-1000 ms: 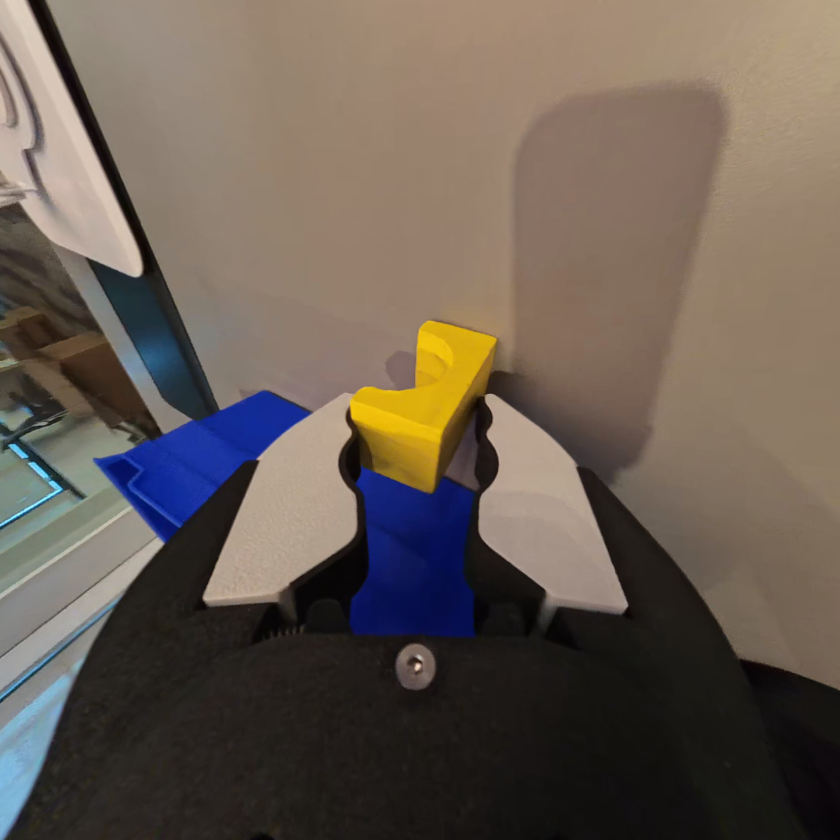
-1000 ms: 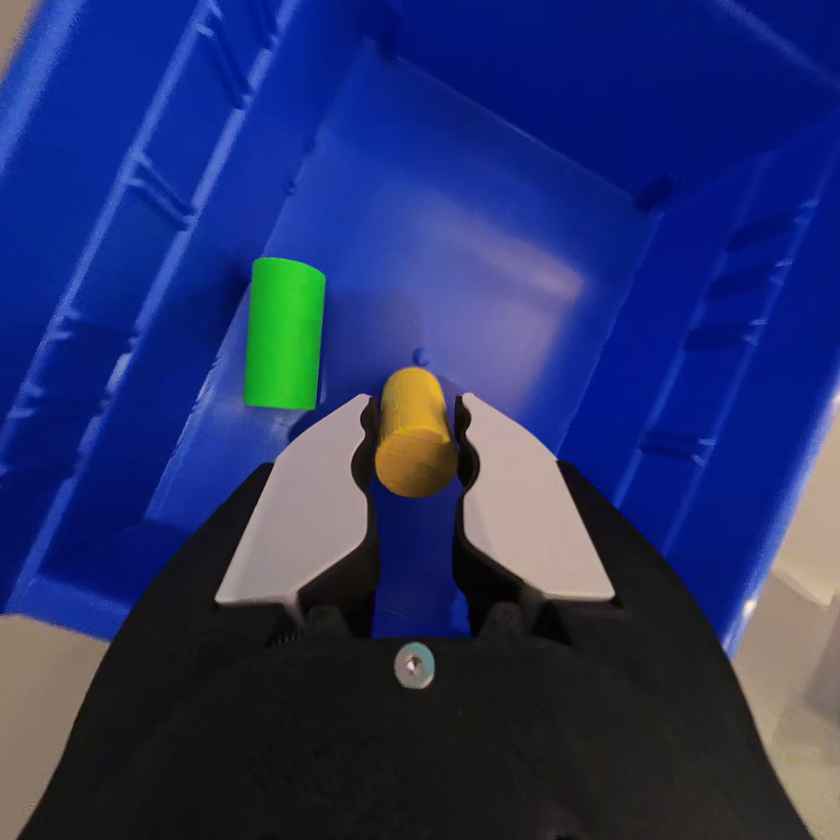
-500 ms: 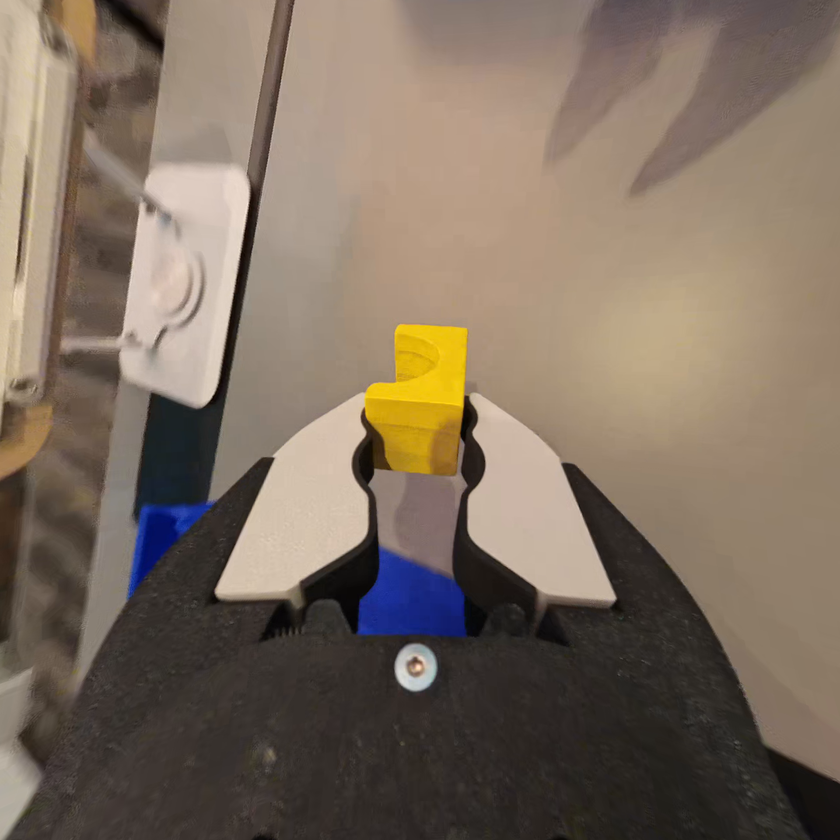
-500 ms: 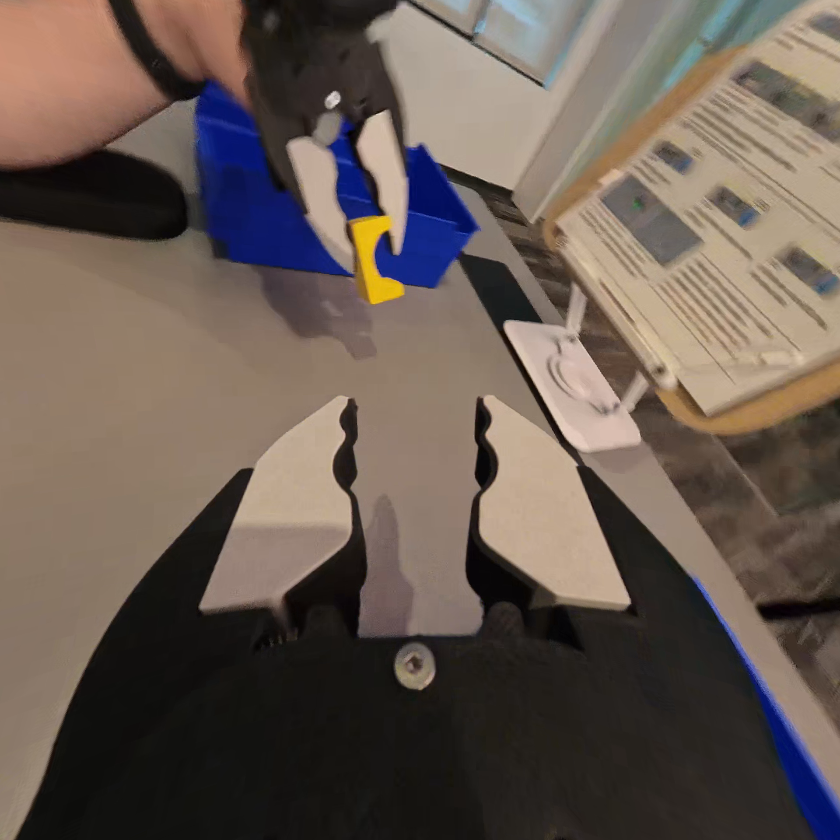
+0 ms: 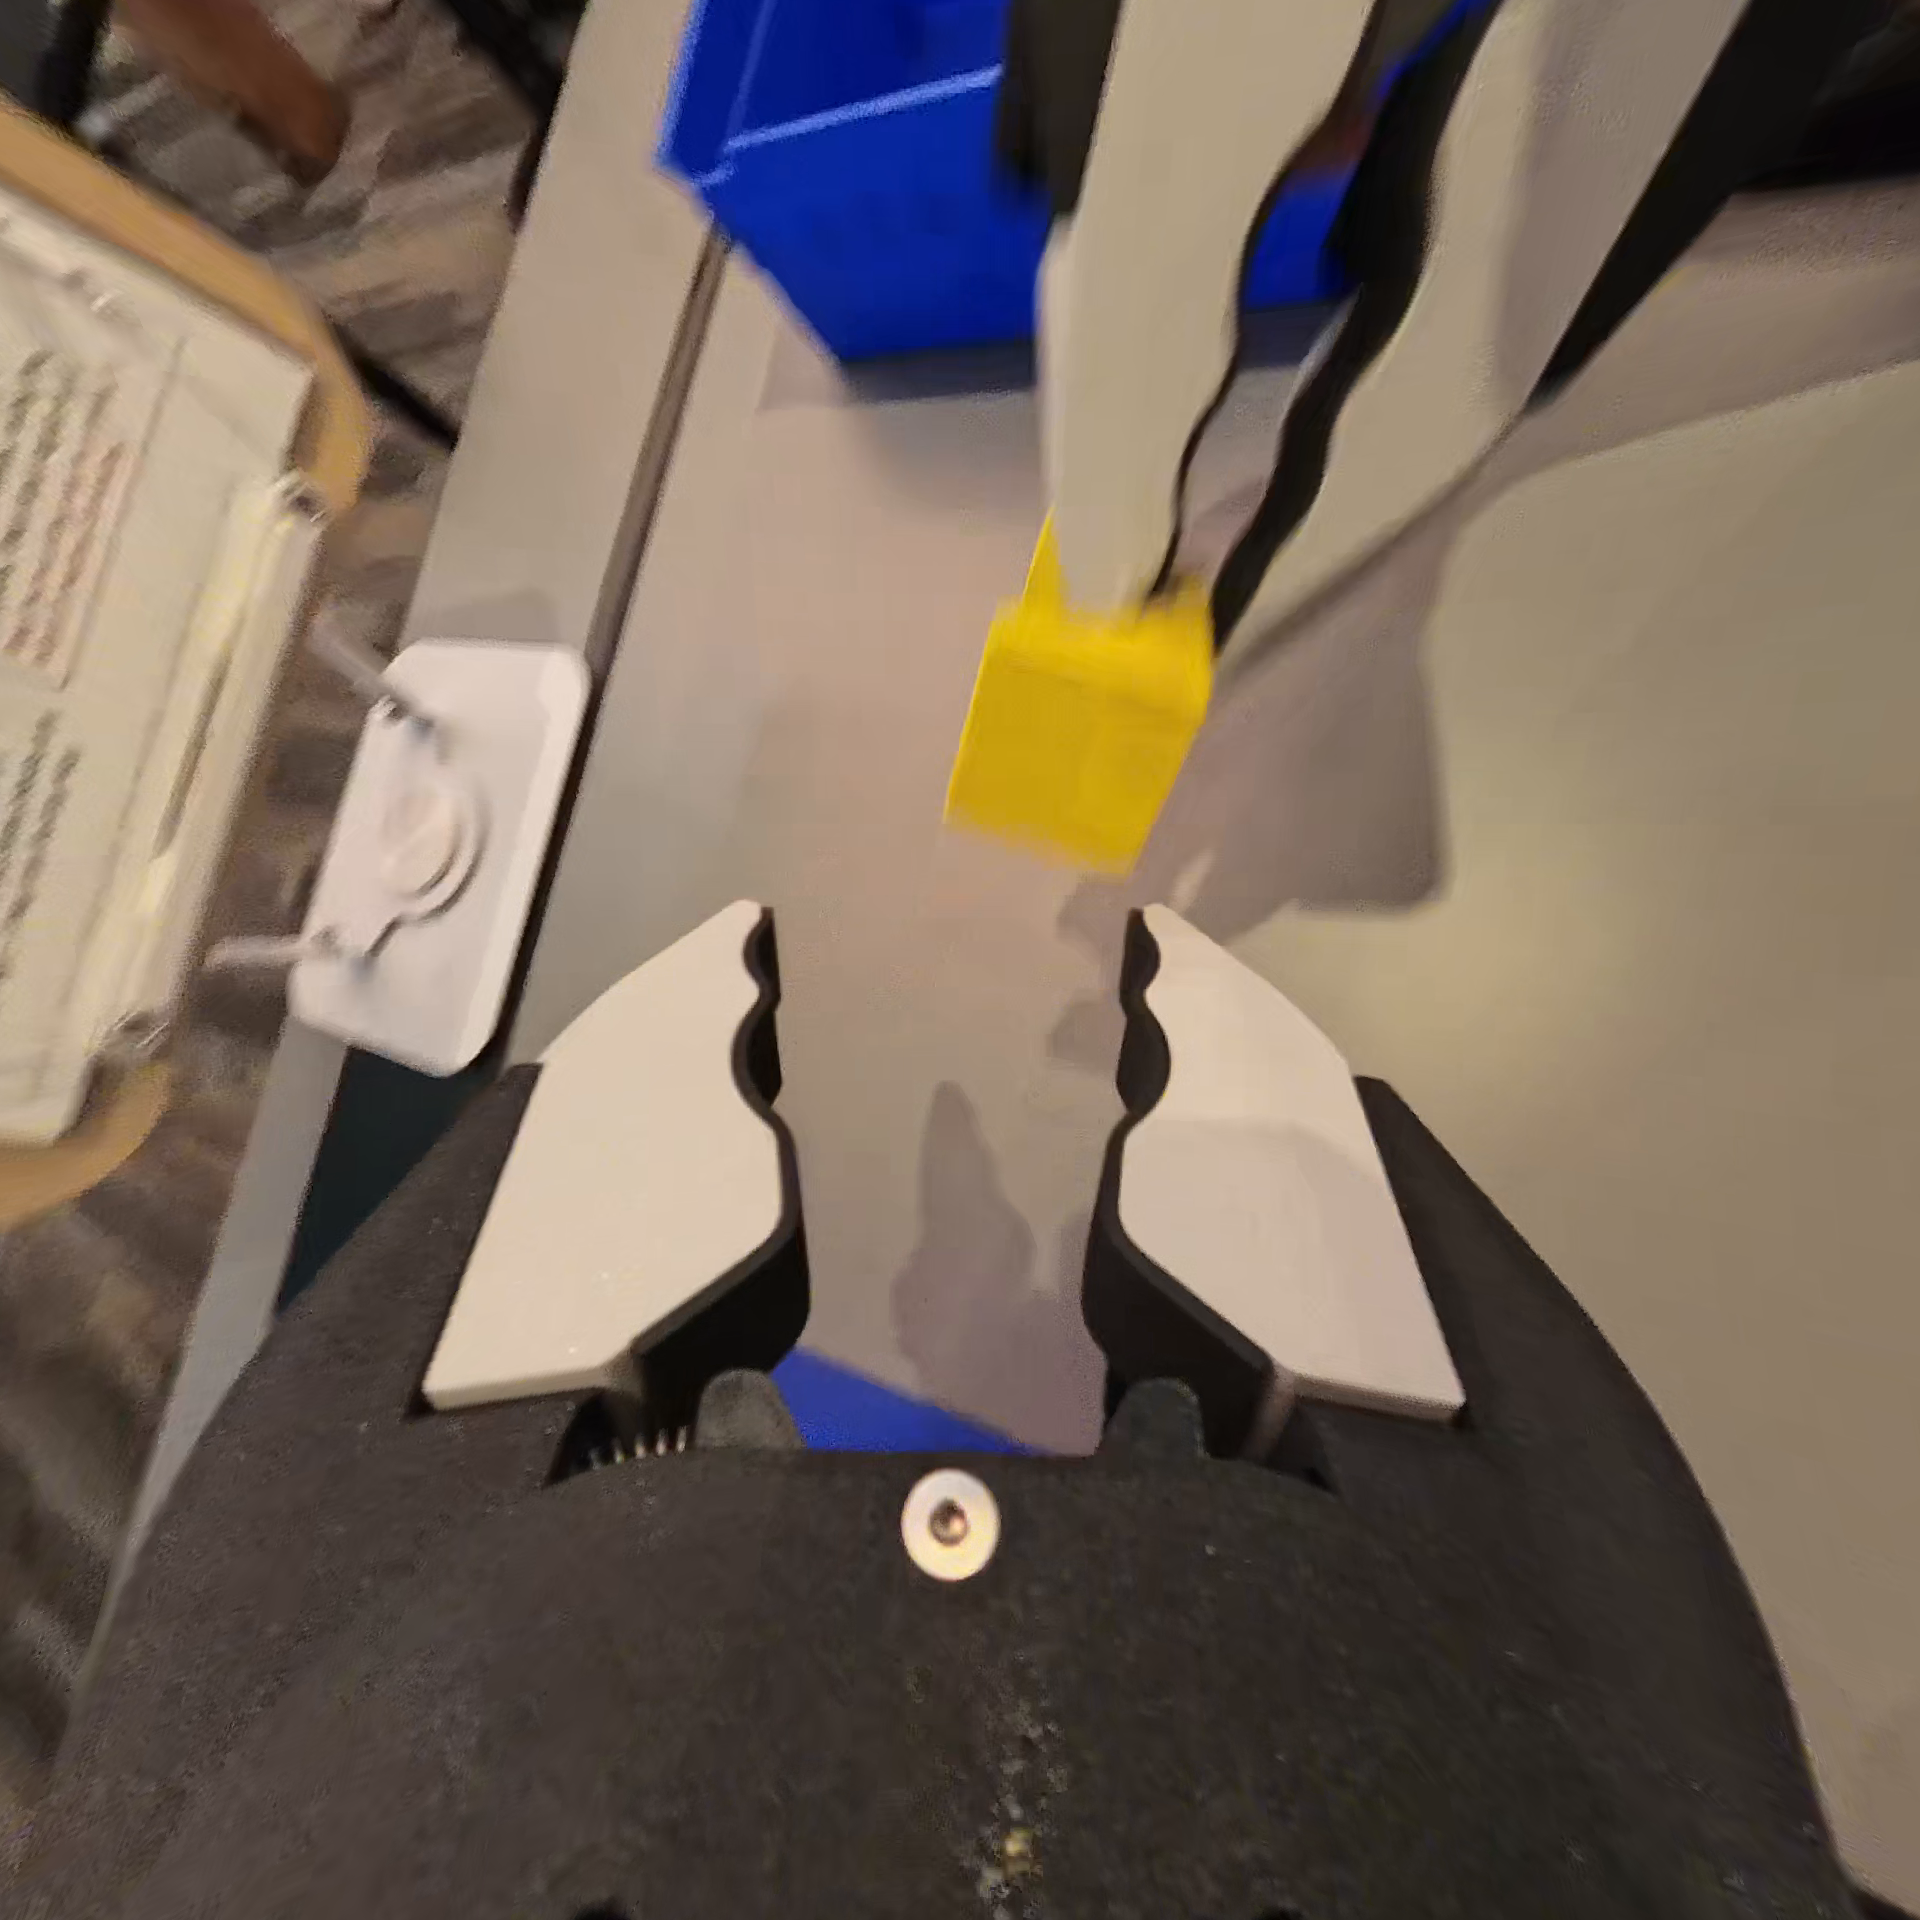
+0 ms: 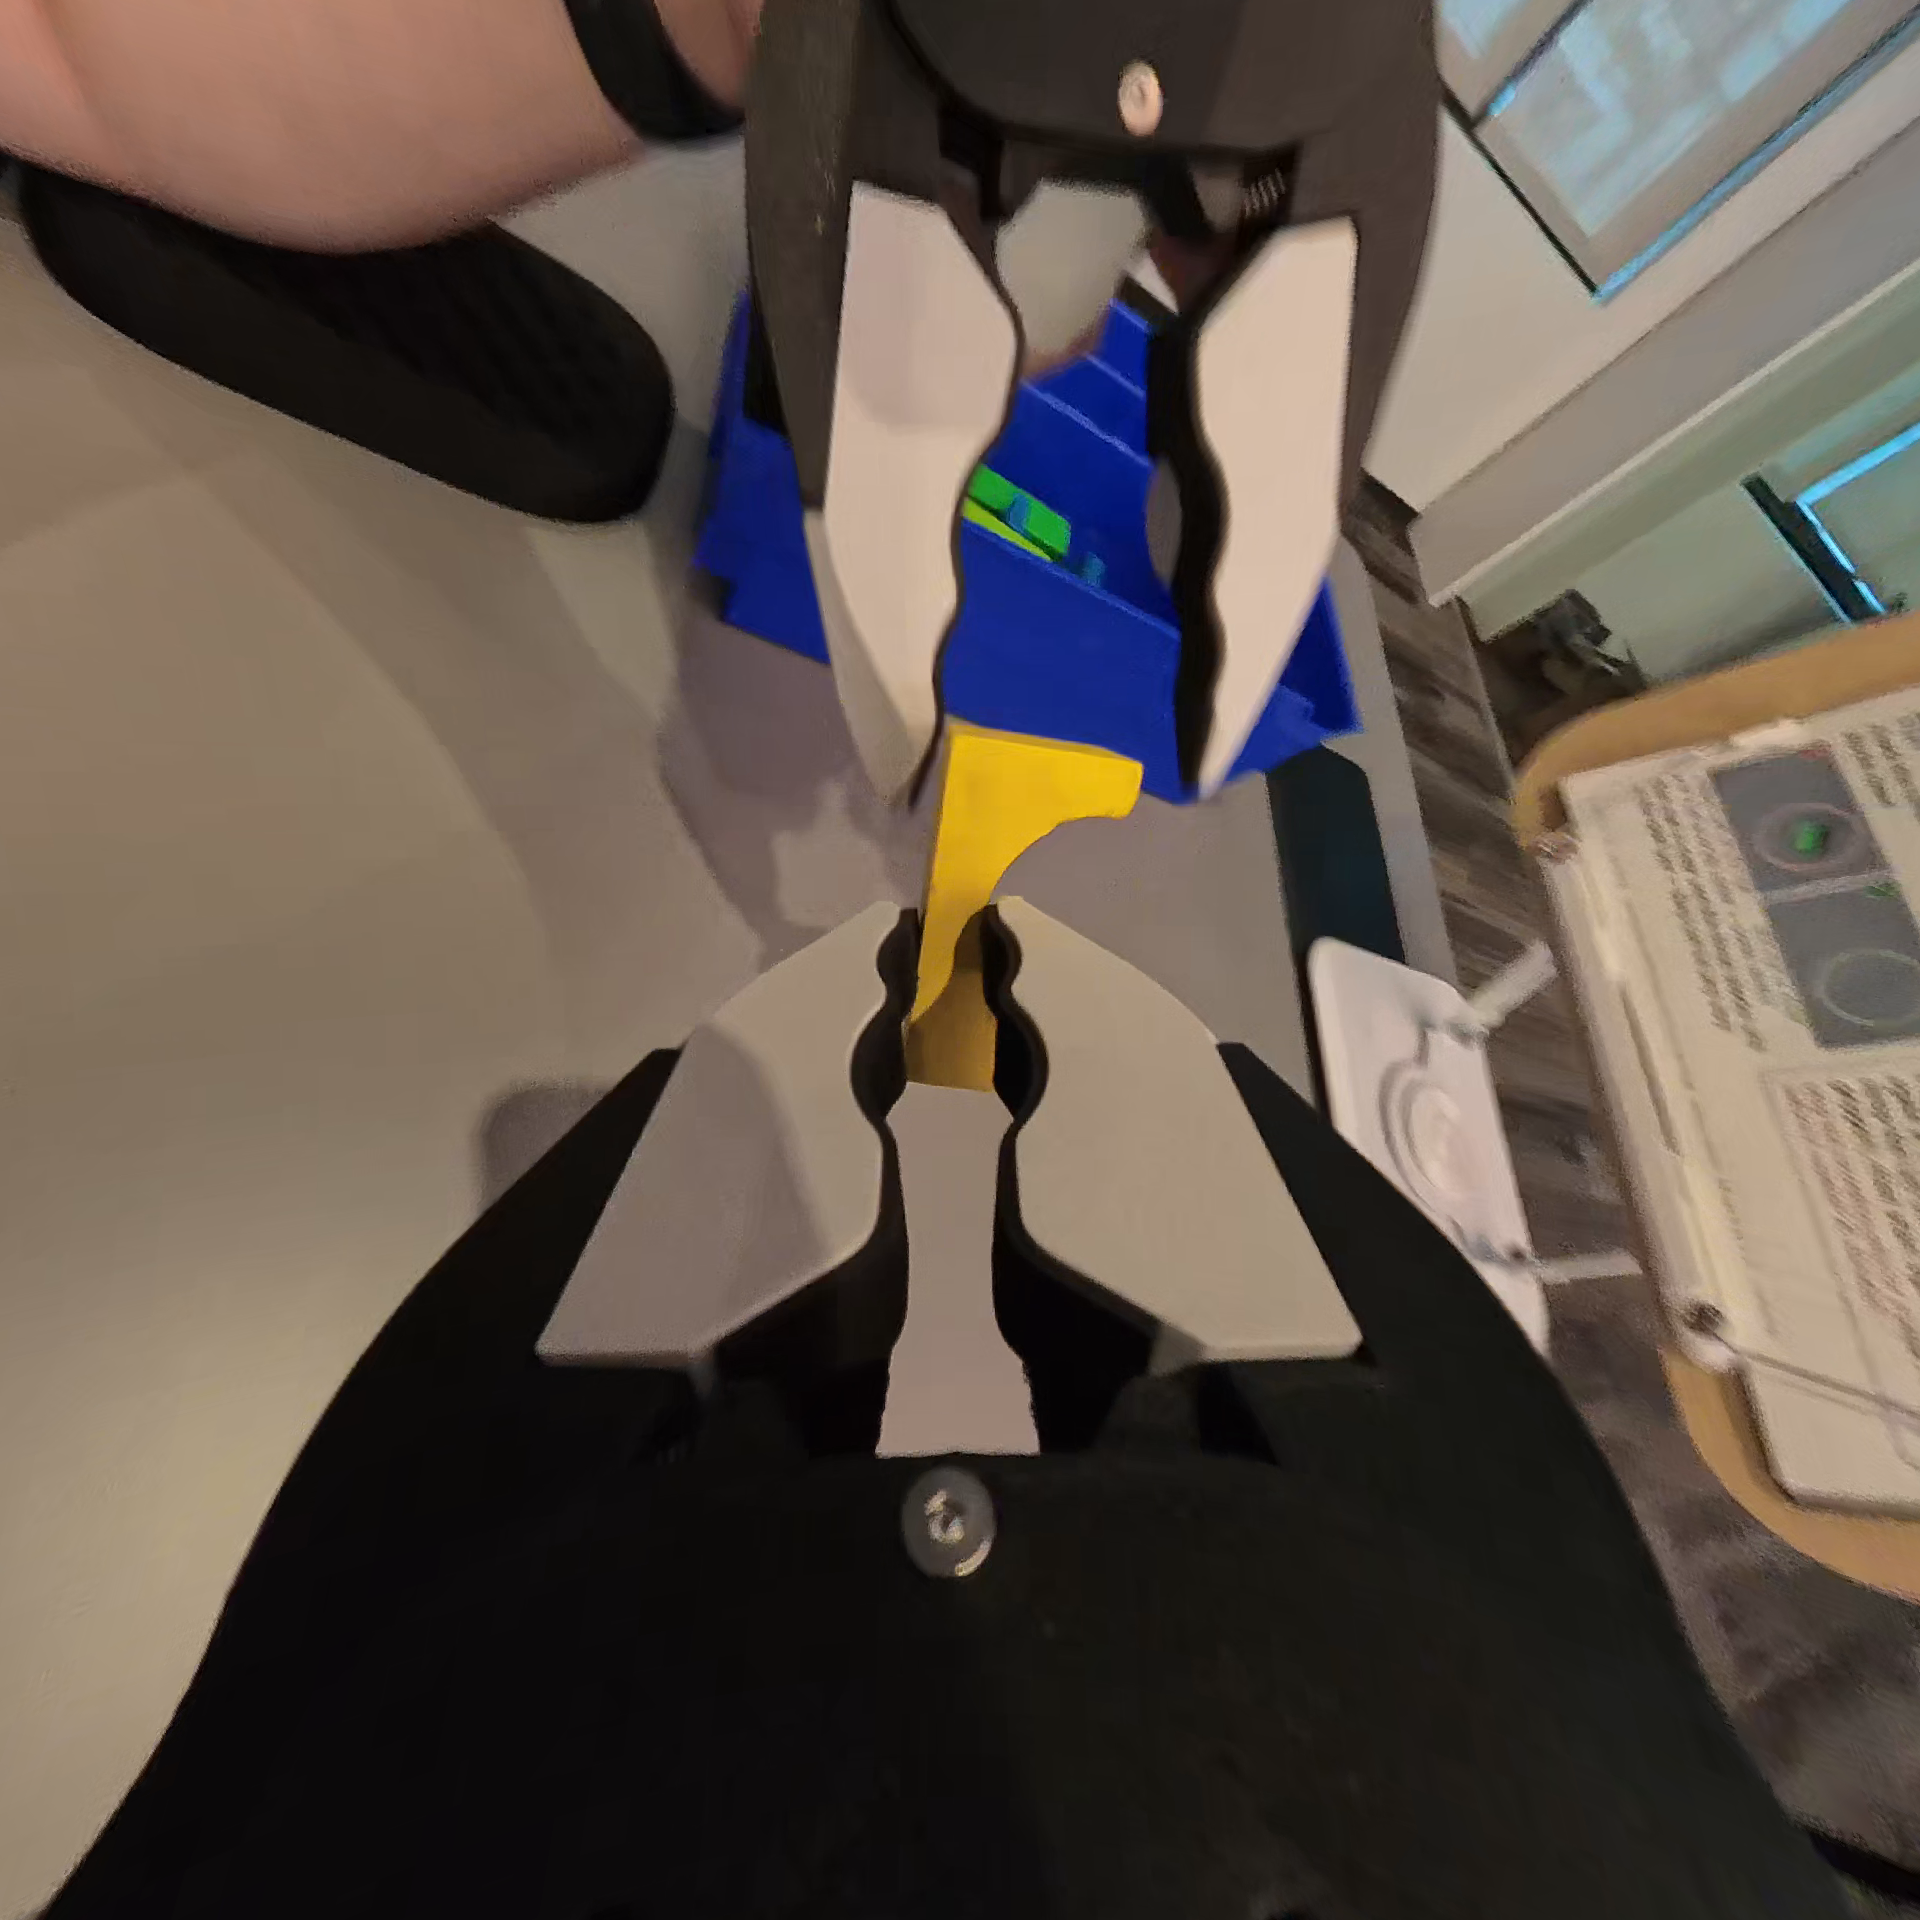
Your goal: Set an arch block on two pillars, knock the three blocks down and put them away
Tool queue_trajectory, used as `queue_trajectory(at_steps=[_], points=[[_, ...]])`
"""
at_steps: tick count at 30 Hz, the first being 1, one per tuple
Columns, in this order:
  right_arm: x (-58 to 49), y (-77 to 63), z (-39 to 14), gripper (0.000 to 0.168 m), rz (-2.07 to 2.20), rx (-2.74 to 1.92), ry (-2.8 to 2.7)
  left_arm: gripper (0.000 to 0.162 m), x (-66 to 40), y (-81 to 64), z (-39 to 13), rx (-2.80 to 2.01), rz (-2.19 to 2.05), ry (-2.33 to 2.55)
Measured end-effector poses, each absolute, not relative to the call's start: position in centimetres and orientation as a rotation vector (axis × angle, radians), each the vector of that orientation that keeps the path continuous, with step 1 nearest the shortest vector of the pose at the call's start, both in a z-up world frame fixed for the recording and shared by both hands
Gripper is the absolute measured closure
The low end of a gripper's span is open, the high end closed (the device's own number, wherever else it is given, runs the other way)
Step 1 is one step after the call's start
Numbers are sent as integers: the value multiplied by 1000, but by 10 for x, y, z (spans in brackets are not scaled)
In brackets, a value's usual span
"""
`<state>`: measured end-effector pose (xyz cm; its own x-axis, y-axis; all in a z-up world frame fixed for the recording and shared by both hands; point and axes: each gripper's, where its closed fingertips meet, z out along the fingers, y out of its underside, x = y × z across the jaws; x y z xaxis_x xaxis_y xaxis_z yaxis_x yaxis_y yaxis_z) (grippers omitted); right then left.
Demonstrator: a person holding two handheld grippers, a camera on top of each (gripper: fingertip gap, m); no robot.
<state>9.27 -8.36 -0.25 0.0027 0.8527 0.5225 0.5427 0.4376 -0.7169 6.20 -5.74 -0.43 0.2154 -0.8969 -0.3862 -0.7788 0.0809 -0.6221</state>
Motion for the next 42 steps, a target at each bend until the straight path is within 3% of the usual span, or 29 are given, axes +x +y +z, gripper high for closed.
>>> queue_trajectory(at_steps=[6, 9, 12, 17, 20, 23, 32, 37, 42], points=[[224, -12, 36, 156, 29, -1643, -1392, 109, -77, -9, 25, -2010, 103, 1157], [331, 18, 2, 155, -78, -2078, -1156, 112, -161, -2, -12, -2328, 287, 997], [389, 23, -44, 155, -26, -2275, -1004, 121, -193, -10, -58, -2609, 200, 894], [441, 23, -78, 155, -95, -2443, -871, 112, -191, -14, -92, -2786, 106, 822], [455, 28, -80, 140, -153, -2453, -799, 110, -195, -22, -105, -2893, 158, 801], [451, 38, -58, 133, -163, -2350, -746, 111, -199, -23, -120, -2955, 215, 808], [368, 40, 37, 136, -137, -1915, -821, 145, -217, -27, -150, -3102, 421, 891], [269, 24, 61, 139, 215, -1680, -963, 145, -195, -13, -109, -2904, 117, 803], [162, -11, 61, 139, 672, -1513, -1073, 146, -109, -14, -17, -2393, -525, 892]])
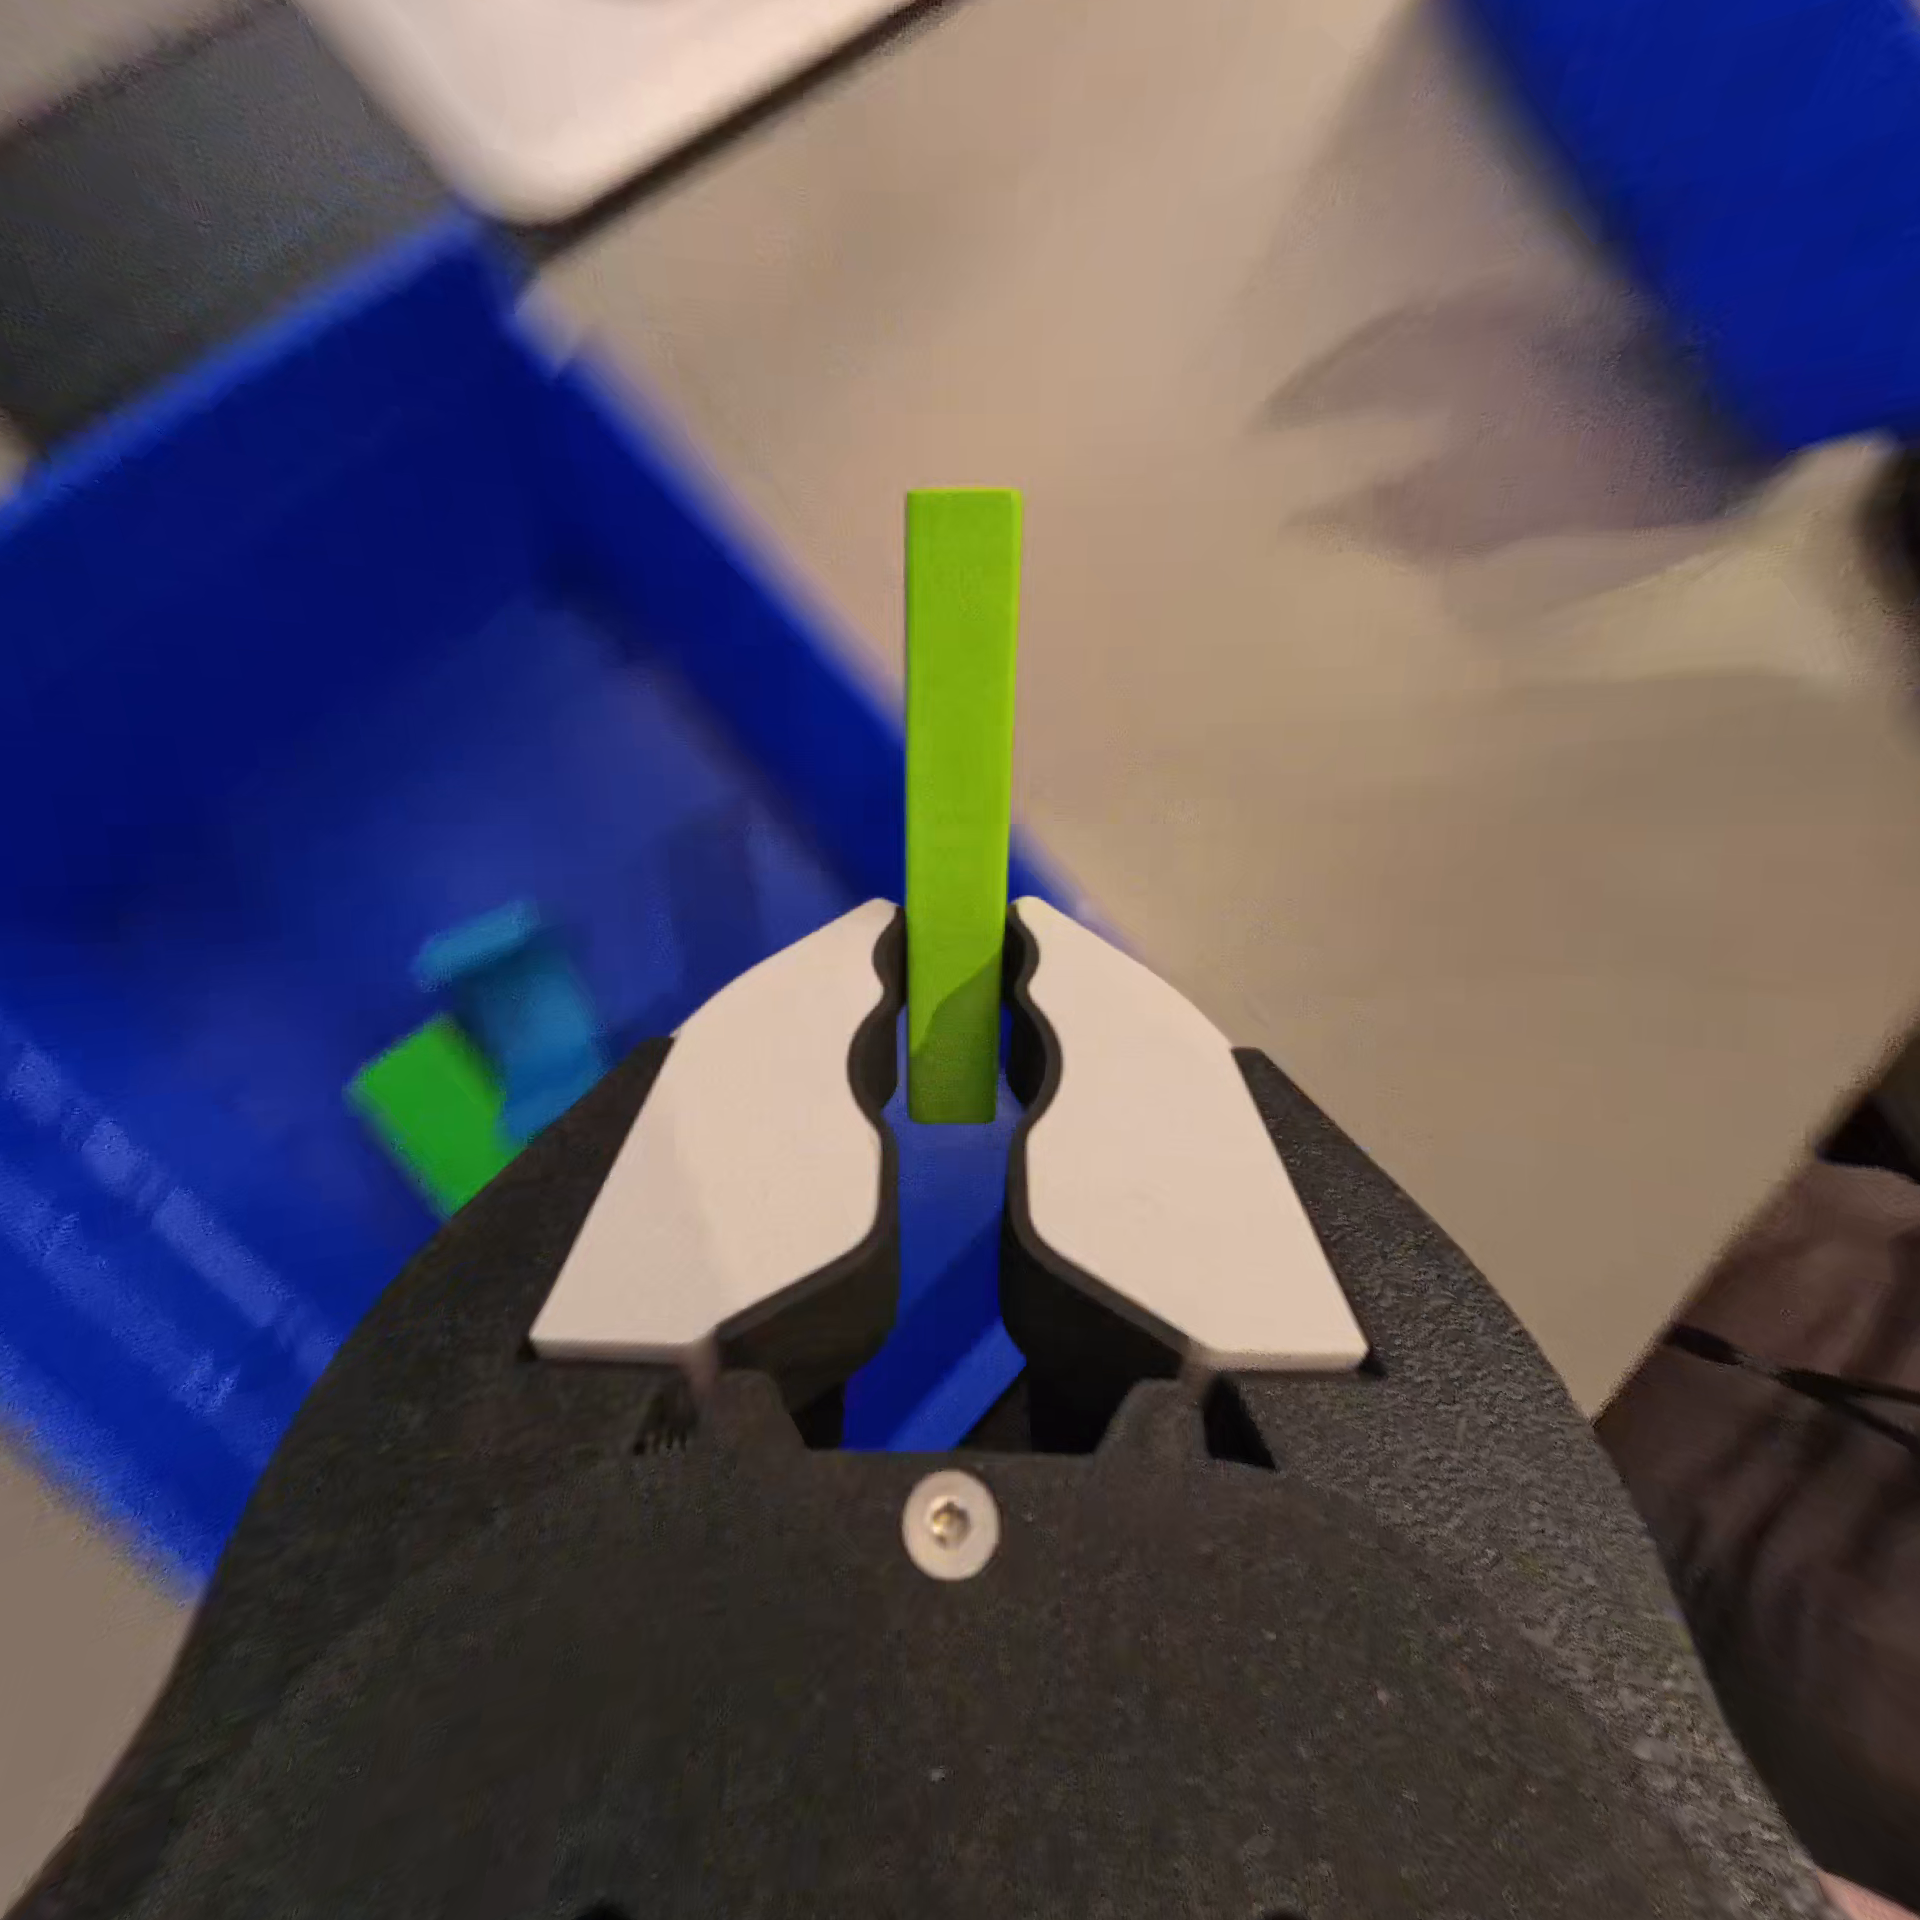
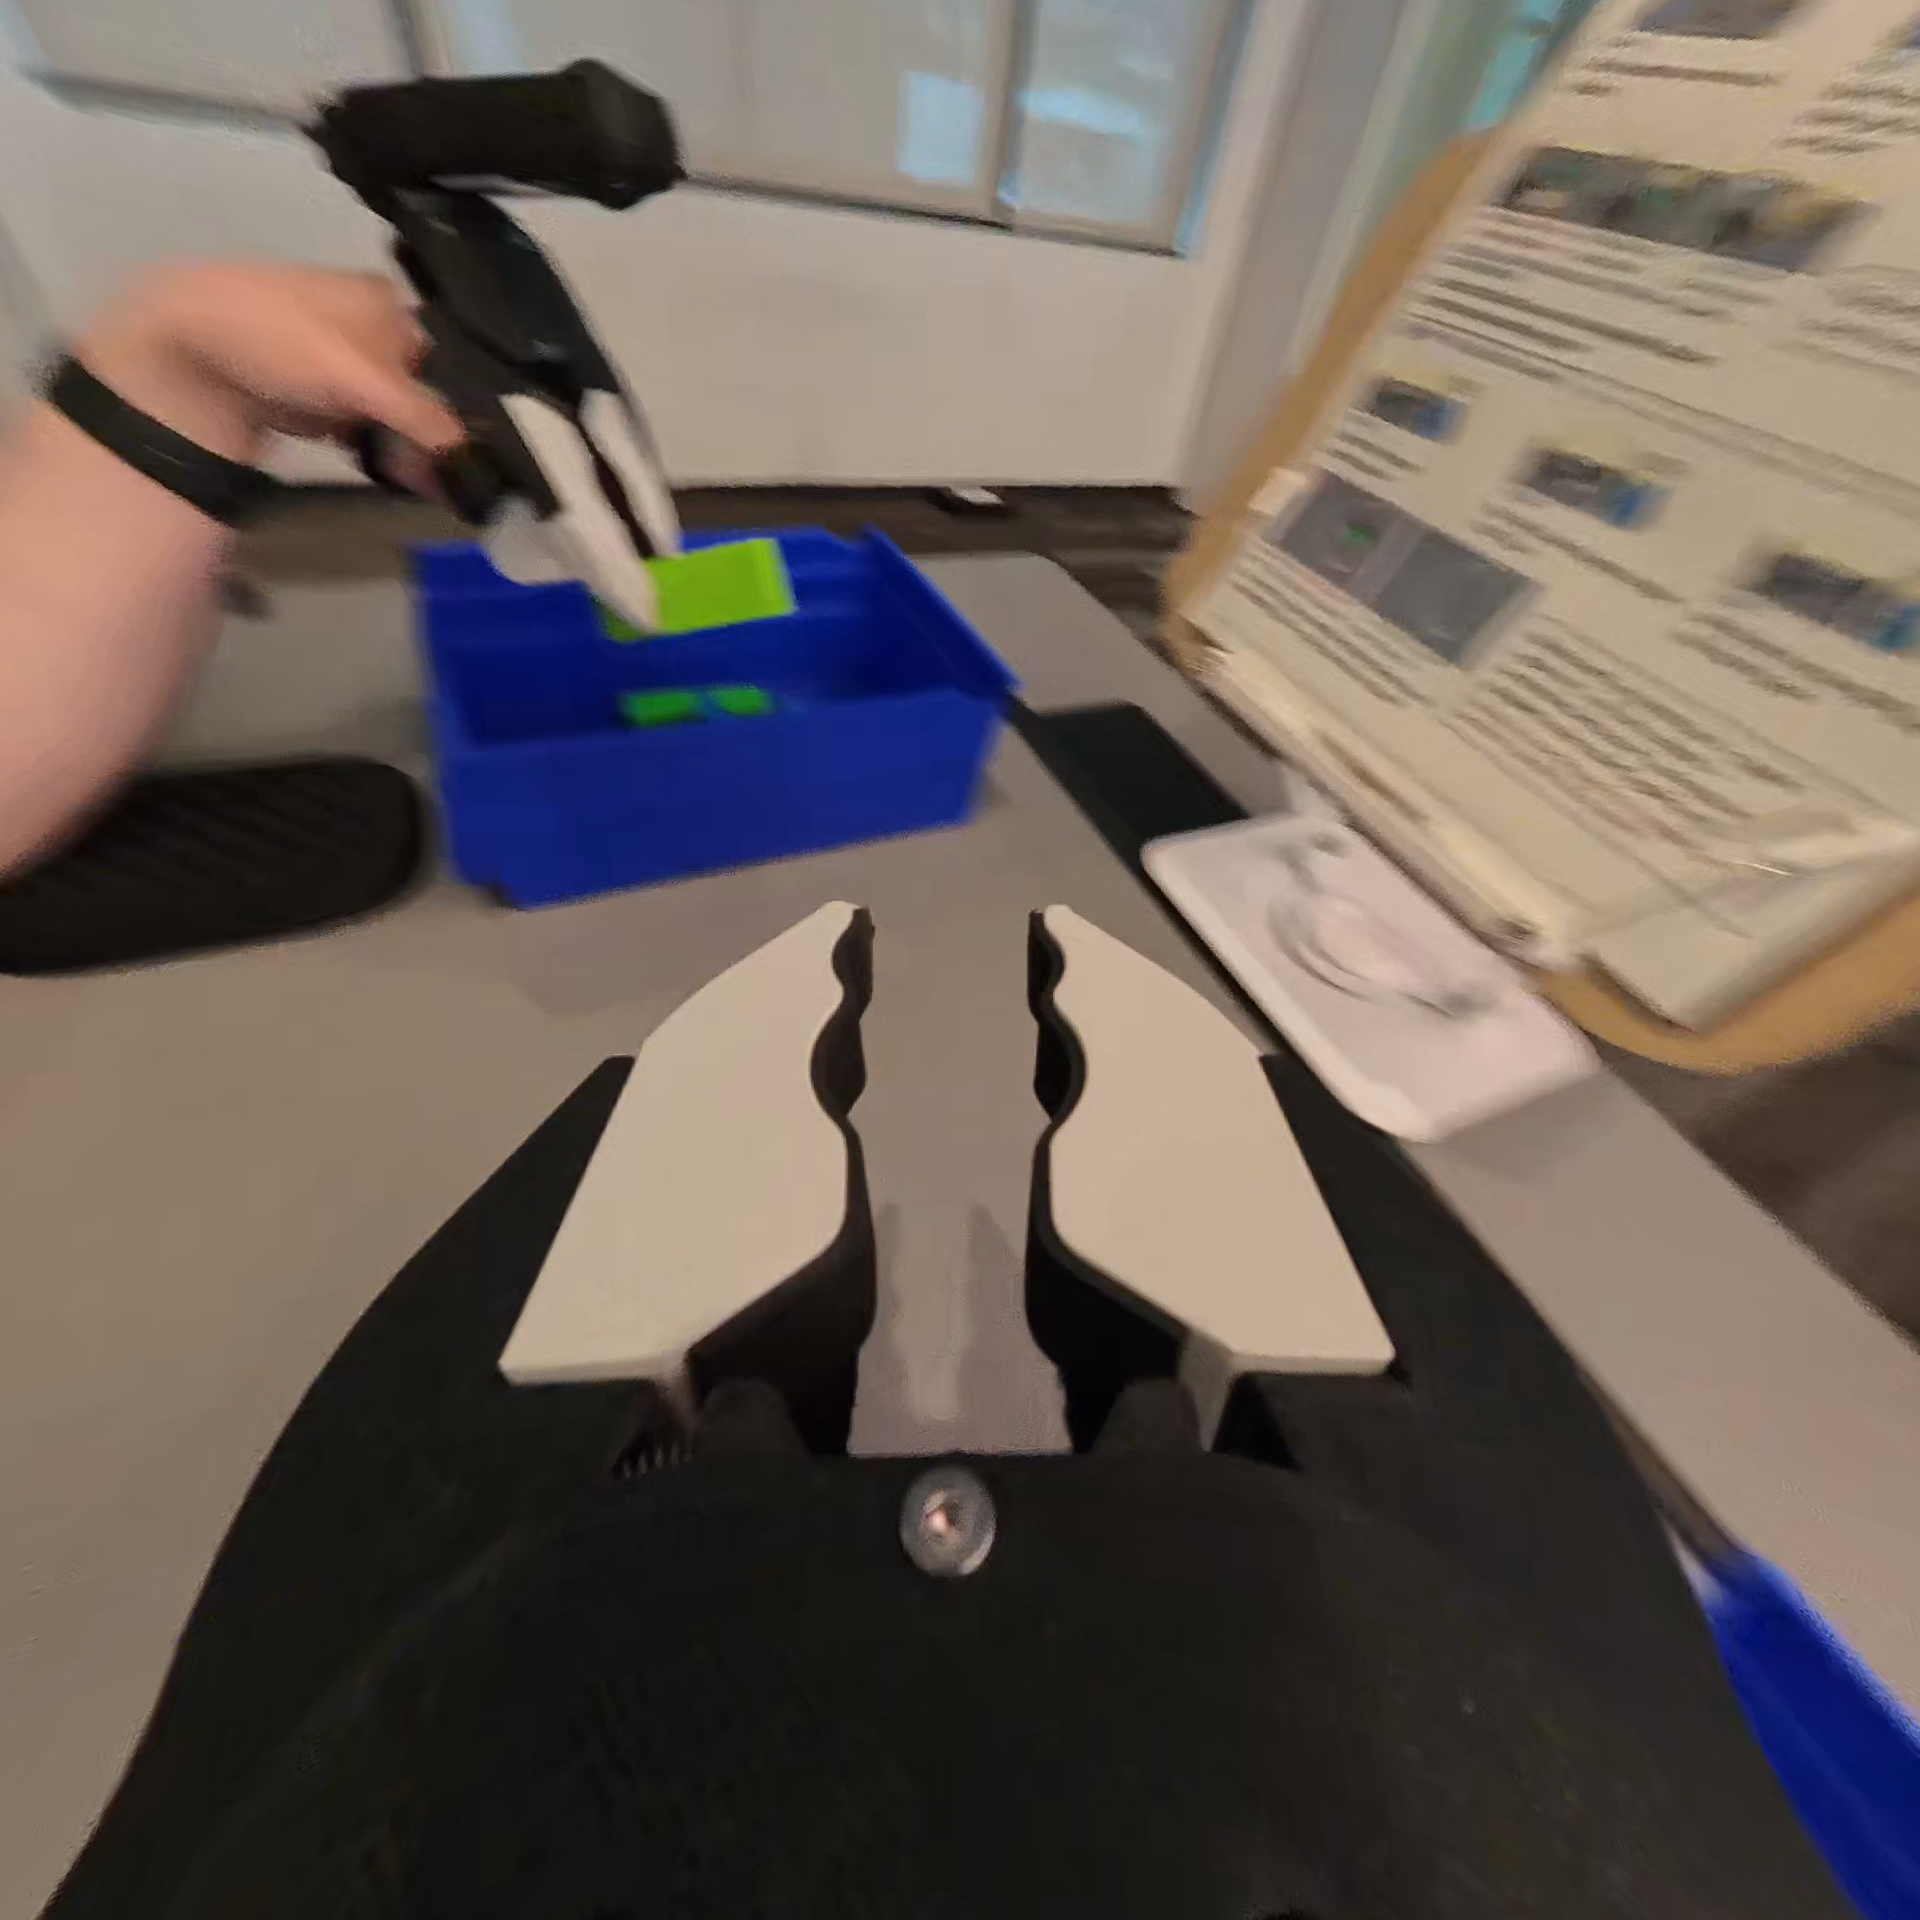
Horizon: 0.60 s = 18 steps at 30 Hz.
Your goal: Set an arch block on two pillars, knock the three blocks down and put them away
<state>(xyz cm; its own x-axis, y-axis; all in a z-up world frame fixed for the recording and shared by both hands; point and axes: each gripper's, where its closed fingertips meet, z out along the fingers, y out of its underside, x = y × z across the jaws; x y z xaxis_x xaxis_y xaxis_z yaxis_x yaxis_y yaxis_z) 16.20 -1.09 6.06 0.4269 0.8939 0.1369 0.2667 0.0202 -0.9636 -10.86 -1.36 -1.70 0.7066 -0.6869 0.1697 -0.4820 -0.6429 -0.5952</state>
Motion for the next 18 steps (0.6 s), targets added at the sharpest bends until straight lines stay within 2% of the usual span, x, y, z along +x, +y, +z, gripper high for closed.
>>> queue_trajectory(at_steps=[4, 9, 11, 12, 14, 16, 17, 18], points=[[93, -54, 53, 135, 1063, -1462, -1124, 146, -22, -66, 33, -2026, -910, 1221], [57, -78, 58, 116, 1329, -1428, -1016, 146, 42, -100, 36, -1839, -986, 1438], [54, -83, 57, 126, 1381, -1413, -1018, 146, 52, -104, 31, -1818, -986, 1477], [54, -92, 57, 150, 1447, -1382, -1070, 143, 53, -101, 26, -1815, -938, 1489], [55, -96, 53, 152, 1464, -1392, -1127, 120, 51, -94, 22, -1806, -865, 1489], [63, -70, 42, 152, 1270, -1494, -1053, 99, 34, -73, 20, -1858, -692, 1422], [72, -47, 33, 152, 1116, -1577, -981, 91, 17, -58, 18, -1909, -568, 1365], [87, -23, 21, 152, 946, -1664, -904, 92, -5, -41, 14, -1975, -418, 1300]])
